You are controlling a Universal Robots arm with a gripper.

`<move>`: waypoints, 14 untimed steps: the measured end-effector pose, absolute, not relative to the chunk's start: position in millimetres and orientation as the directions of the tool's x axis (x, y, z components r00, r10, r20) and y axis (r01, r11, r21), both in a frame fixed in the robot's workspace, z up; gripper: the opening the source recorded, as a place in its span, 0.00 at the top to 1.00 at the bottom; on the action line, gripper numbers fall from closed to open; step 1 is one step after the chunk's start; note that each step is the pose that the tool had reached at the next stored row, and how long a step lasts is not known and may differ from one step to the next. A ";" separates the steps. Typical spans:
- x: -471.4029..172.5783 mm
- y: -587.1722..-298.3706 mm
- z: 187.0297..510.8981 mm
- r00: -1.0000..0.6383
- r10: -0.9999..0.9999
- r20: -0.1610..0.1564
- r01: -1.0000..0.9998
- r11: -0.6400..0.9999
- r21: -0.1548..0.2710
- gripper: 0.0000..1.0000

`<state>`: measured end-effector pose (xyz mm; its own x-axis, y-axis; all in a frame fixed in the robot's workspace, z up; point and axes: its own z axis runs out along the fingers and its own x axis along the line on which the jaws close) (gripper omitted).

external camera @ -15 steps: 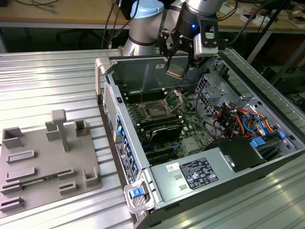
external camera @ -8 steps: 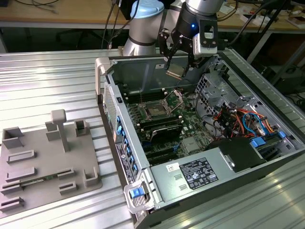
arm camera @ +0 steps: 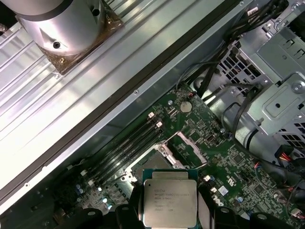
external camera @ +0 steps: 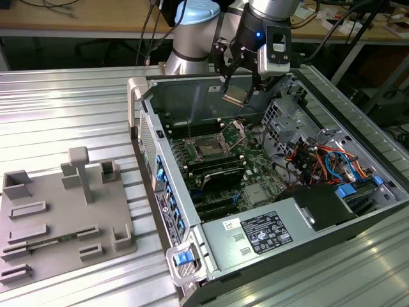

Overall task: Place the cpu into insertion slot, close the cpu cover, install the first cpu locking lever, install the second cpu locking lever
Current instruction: 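Place the cpu into insertion slot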

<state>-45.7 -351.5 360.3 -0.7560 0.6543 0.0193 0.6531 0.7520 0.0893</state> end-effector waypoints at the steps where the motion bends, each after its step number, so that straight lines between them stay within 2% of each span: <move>1: -45.7 -351.5 360.3 -0.754 0.657 0.019 0.655 0.750 0.089 0.45; 14: -45.7 -351.5 360.3 -0.720 0.694 0.019 0.693 0.716 0.089 0.45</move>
